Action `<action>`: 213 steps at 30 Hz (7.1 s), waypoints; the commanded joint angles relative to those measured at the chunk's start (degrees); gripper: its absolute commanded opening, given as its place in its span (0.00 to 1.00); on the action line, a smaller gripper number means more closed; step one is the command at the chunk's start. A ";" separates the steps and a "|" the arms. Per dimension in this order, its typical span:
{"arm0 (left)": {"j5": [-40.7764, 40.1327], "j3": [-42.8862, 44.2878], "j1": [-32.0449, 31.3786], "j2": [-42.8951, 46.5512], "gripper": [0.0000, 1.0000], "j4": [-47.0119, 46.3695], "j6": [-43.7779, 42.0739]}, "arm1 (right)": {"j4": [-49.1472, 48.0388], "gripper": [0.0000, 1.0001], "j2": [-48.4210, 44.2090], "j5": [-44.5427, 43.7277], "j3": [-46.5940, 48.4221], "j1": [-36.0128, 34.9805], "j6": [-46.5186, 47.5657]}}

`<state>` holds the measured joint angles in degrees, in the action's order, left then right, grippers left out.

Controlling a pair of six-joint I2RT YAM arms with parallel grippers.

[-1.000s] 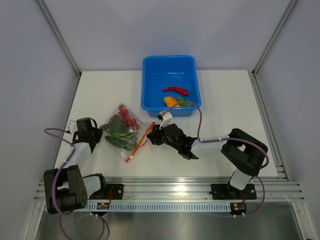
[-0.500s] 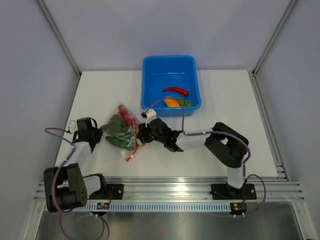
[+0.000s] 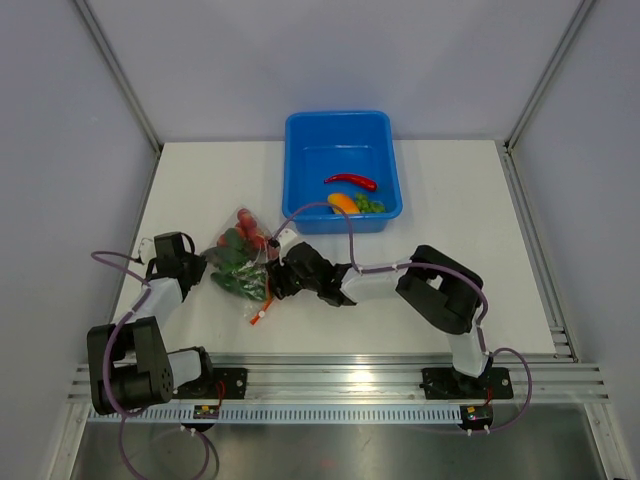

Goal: Open the zip-top bag and remove the fake food
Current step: Pick up the fake vegetable from the zipper food storage bag, then place the fake vegetable in the bin.

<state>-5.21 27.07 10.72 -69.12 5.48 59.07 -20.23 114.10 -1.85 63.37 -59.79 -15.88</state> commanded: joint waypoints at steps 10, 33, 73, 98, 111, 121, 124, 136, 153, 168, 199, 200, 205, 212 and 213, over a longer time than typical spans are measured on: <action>0.20 2.11 -0.35 -0.14 0.00 -1.26 -1.06 | -1.48 0.59 1.12 1.23 2.81 -5.60 7.26; 1.35 0.53 -2.55 -1.10 0.00 -3.55 -2.73 | 12.14 0.64 1.82 -16.52 10.63 -10.96 7.62; -2.26 2.20 -3.51 -0.13 0.00 -0.82 -2.99 | 11.35 0.57 4.37 -18.11 12.47 -10.70 8.06; -7.00 0.80 -3.60 3.11 0.00 -0.03 1.04 | 15.12 0.16 -2.39 -18.29 8.17 -6.05 1.29; -11.66 -5.71 -3.60 13.05 0.00 -6.18 4.74 | 24.97 0.16 -7.67 -6.07 8.87 0.63 -5.13; -12.37 -5.18 -3.60 11.47 0.00 -5.56 5.53 | 27.25 0.15 -14.08 -3.68 6.59 4.50 -4.16; -12.01 -4.84 -3.60 10.41 0.00 -5.65 5.88 | 28.40 0.15 -16.19 -4.48 6.24 5.38 -3.11; -13.42 -3.43 -3.51 9.18 0.00 -2.31 6.32 | 29.72 0.12 -25.59 0.17 2.46 12.59 -3.54; -10.35 -1.14 -3.60 5.49 0.00 -0.64 5.97 | 27.88 0.11 -36.14 -3.43 -2.82 19.10 -3.90; -10.43 -0.97 -3.60 6.90 0.00 0.59 5.88 | 24.37 0.05 -42.47 -6.50 -6.68 22.61 -4.51; -5.16 -2.90 -3.60 10.50 0.00 -0.11 6.41 | 17.68 0.53 -30.95 -13.18 -4.22 27.27 -6.71; -5.07 -3.07 -3.60 10.85 0.00 -0.20 6.58 | 17.85 0.56 -31.39 -12.92 -4.31 27.27 -6.53; -5.68 -3.95 -3.51 13.39 0.00 0.77 8.34 | 18.29 0.68 -33.68 -12.04 -5.27 27.36 -6.79; -5.95 -3.43 -3.69 13.75 0.00 1.99 7.73 | 16.37 0.65 -35.53 -1.51 -7.12 26.66 -5.83; -5.95 -3.08 -3.60 13.66 0.00 2.34 7.38 | 15.49 0.65 -35.70 -0.45 -7.73 25.87 -4.79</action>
<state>-11.14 23.22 7.14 -55.86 8.36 66.70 -1.58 80.40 -7.27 56.49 -32.99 -22.61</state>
